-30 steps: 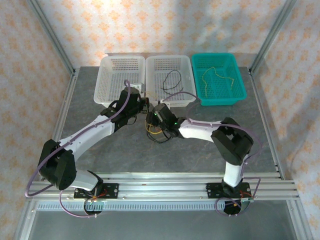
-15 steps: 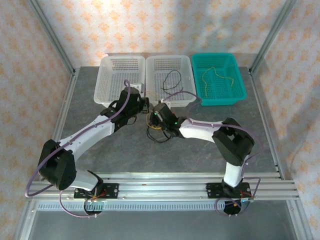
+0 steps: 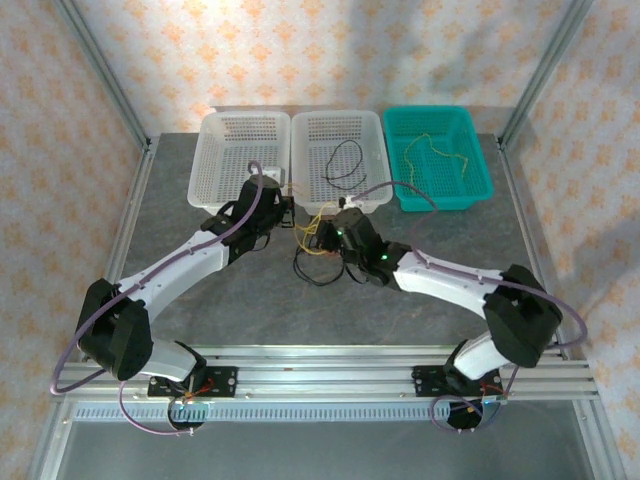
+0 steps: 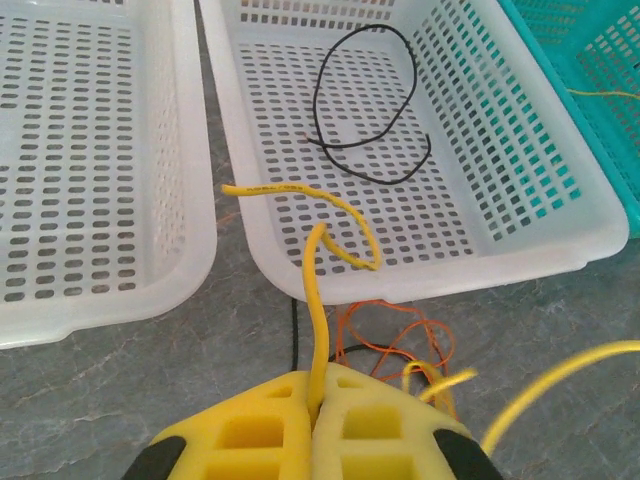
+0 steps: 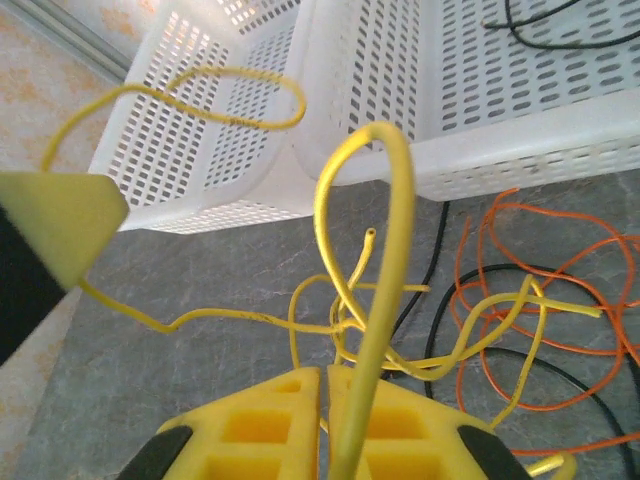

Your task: Untangle the cables

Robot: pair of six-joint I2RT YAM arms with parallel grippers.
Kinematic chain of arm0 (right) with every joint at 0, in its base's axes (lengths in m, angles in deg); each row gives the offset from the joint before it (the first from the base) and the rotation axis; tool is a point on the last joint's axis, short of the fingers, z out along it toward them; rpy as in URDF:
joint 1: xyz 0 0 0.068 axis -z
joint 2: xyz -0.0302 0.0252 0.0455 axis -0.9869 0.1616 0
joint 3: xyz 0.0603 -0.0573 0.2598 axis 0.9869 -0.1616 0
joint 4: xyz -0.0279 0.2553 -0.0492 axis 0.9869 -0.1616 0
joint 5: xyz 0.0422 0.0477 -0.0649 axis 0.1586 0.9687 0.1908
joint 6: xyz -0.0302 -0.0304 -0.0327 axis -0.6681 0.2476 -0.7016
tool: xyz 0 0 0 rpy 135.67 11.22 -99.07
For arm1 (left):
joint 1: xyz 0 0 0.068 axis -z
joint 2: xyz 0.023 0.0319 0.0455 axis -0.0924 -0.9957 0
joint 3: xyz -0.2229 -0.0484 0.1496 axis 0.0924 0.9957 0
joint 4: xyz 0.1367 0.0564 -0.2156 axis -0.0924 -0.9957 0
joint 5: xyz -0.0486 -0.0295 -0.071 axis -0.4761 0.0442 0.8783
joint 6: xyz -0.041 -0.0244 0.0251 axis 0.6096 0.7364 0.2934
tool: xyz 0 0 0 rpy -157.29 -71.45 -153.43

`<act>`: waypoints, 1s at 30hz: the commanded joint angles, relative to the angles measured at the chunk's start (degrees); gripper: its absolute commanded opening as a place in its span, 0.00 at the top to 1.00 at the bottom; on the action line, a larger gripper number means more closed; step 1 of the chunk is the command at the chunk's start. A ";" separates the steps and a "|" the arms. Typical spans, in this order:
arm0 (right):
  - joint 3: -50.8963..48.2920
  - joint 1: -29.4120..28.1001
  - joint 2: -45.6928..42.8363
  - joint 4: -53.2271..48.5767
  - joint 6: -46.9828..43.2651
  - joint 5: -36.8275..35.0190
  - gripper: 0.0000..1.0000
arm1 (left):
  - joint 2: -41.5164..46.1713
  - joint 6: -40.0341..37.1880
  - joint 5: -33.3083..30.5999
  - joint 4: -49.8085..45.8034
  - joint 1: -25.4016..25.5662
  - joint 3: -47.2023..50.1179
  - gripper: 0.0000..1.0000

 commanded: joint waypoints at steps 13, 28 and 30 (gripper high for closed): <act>-4.43 3.68 -5.76 -4.56 -3.03 -4.42 0.94 | 14.81 -3.12 8.46 3.55 -4.61 5.27 1.00; -5.55 3.59 -2.58 -0.33 -11.98 2.99 0.73 | 15.56 0.44 19.38 10.28 -6.51 0.51 1.00; -6.14 3.66 -5.23 0.14 -12.99 1.19 0.54 | 14.89 0.25 19.37 11.08 -6.52 0.35 1.00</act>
